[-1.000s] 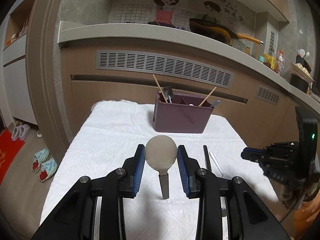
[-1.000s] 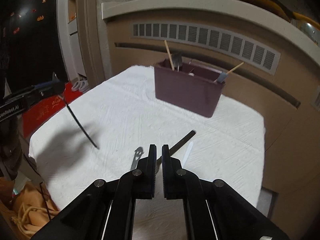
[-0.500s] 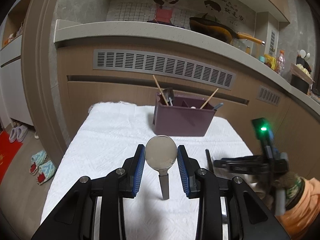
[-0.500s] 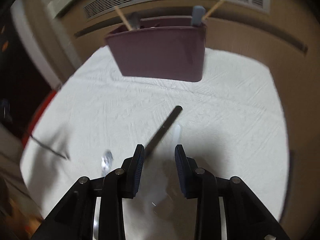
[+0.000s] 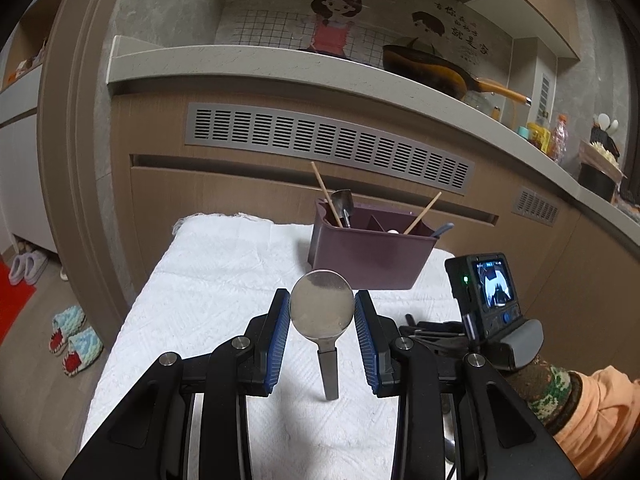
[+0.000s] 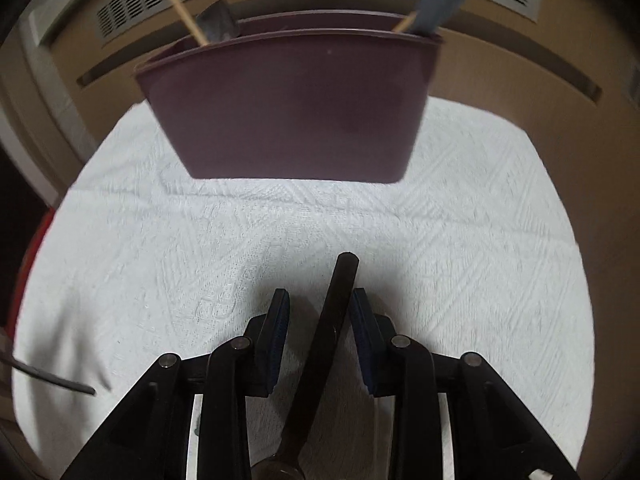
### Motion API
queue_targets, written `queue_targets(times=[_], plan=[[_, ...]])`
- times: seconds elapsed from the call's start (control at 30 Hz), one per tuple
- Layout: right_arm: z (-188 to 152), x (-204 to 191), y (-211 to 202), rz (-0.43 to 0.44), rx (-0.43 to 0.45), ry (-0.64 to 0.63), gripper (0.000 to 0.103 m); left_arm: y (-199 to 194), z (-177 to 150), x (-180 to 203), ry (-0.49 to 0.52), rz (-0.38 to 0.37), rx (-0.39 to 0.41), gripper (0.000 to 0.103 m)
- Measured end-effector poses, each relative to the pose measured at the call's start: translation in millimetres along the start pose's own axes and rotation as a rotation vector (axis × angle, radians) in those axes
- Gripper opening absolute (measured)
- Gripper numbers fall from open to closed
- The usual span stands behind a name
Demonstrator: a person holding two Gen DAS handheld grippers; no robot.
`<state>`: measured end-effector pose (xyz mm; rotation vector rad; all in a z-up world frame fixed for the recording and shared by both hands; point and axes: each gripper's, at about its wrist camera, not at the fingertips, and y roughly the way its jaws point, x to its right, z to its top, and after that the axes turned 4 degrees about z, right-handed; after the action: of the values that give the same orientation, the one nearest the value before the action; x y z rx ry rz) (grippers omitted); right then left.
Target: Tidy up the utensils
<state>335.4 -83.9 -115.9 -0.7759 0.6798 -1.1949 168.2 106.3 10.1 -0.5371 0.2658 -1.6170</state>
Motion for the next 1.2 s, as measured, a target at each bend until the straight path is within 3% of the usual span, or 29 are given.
queue_targets(times=[0.03,0.1,0.2,0.47,0.8,1.0,1.2], plan=[[-1,-1,-1,-0.002,0.002,-0.022,0.014,0,0,-1,-0.002,0.001,-0.004,0.034],[-5,-1,-5,0.018,0.0,-0.043,0.011,0,-1,-1,-0.004,0.003,-0.011,0.034],[-14,6,-21,0.068,0.015,-0.043,0.011,-5,-1,2,-0.003,0.005,-0.013,0.034],[-43,11,-98,0.131,0.157,-0.093,0.011,-14,2,16,0.011,-0.009,-0.01,0.034],[-30,13,-151,0.194,0.299,-0.102,0.01,-27,17,42,0.087,0.014,0.029,0.034],[-39,18,-140,0.195,0.255,-0.086,0.01,-20,-1,21,0.086,0.006,-0.127,0.035],[-45,21,-136,0.203,0.231,-0.079,0.01,6,-59,31,0.243,-0.025,-0.371,0.034]])
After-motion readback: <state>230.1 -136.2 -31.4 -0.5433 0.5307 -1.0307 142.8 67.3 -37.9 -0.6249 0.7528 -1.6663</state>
